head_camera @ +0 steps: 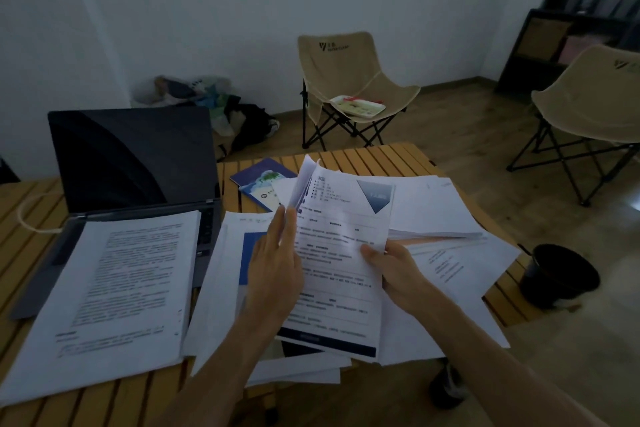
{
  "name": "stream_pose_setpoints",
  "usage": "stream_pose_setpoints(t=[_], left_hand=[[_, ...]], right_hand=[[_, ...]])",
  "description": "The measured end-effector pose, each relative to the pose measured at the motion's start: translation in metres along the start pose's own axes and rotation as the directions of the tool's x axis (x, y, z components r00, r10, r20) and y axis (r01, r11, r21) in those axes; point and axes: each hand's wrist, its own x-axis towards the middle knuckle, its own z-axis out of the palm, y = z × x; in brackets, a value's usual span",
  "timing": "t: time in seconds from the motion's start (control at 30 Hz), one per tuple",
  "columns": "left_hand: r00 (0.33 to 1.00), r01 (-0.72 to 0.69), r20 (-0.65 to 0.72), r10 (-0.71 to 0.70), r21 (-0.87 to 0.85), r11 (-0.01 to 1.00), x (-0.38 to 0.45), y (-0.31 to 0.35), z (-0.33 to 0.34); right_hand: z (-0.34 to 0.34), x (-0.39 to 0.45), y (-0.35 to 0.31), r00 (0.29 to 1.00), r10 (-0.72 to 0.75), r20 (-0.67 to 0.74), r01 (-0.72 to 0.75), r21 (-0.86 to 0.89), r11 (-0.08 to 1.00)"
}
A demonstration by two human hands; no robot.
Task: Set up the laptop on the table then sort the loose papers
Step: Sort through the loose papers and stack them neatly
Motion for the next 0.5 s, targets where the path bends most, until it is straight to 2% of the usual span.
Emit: stream_pose_setpoints(t=[0.13,0.23,0.33,0.5], left_hand=[[0.983,-0.123,-0.126,0.134,0.093,0.988,0.0,-0.001,-0.005],[0.973,-0.184,-0.15,0.174,-0.058,0.981,-0.004,0.008,-0.009],[0.935,-0.32,-0.155,0.318,0.01,0.947,-0.009,0.008,-0.002],[0.922,-0.333,-0.201,0.332,0.028,0.942,-0.009,0.012,-0.004]], right_hand=[[0.006,0.004,-0.001,1.0,0.015,0.009,-0.015,0.016,1.0],[0.013,0.008,0.004,1.0,0.014,-0.002,-0.014,0.016,1.0],[0.016,0.011,0.009,1.0,-0.003,0.009,0.003,0.024,1.0],[0.013,0.011,0.01,1.0,-0.007,0.02,0.006,0.058,0.998]])
